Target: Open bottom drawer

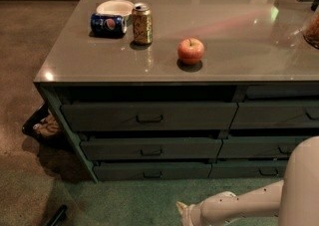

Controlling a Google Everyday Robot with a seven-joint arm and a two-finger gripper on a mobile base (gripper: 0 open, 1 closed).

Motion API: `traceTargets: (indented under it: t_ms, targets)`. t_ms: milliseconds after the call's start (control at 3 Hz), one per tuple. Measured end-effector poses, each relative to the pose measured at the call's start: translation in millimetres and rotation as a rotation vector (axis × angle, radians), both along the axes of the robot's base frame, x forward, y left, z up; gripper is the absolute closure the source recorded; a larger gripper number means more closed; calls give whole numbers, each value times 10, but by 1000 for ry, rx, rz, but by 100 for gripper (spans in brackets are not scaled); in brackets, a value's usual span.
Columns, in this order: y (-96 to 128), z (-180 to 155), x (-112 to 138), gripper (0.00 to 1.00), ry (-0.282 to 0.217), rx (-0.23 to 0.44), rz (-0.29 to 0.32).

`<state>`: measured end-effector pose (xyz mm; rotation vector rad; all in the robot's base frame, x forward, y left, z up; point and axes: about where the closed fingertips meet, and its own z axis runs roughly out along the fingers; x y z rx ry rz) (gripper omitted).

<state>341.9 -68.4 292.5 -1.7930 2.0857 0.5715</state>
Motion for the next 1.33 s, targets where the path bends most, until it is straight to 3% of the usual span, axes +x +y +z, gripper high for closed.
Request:
traceTargets:
  t_ms: [333, 667, 1000, 1333]
  targets:
    - [0, 0, 0, 0, 0, 0, 0]
    - [134, -161, 53, 0, -3, 24, 45]
    - [210, -495, 310, 0, -78, 56, 55]
    - [262, -524, 400, 0, -107, 72, 36]
